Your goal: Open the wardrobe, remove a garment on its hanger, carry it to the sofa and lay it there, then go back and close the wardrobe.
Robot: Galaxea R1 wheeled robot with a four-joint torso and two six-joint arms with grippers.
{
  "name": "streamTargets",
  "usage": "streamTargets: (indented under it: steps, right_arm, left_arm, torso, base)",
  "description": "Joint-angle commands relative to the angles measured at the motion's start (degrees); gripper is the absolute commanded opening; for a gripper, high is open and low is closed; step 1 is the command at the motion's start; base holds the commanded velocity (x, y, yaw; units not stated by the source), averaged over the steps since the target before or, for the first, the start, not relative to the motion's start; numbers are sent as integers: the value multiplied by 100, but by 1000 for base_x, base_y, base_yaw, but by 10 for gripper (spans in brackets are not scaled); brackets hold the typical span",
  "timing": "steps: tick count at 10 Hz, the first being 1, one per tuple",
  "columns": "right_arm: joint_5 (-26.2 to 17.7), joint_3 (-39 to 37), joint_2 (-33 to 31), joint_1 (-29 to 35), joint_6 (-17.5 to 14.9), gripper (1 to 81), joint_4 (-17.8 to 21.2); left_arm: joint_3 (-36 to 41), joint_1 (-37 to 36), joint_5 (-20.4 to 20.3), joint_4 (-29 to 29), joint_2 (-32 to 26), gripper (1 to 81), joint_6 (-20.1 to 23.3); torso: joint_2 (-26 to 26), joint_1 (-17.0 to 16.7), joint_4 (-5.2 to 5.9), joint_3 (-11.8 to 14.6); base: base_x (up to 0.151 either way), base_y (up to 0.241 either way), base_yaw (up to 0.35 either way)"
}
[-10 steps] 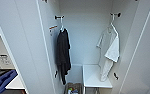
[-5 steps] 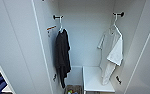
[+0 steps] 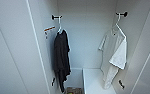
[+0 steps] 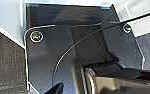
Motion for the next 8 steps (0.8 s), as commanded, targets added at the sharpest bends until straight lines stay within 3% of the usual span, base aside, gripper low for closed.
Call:
streamTargets:
  steps: [1,8]
  right_arm:
    - [-317,40,25,221,-21,811,13]
    - [-317,48,25,247,-21,811,13]
  left_arm:
    - [14,-234,279,-23,-14,811,28]
    - [23,-226,279,-23,-14,811,28]
  torso:
    - [0,1,0,0]
    - [0,1,0,0]
  base:
    - [113,0,0]
    - [113,0,0]
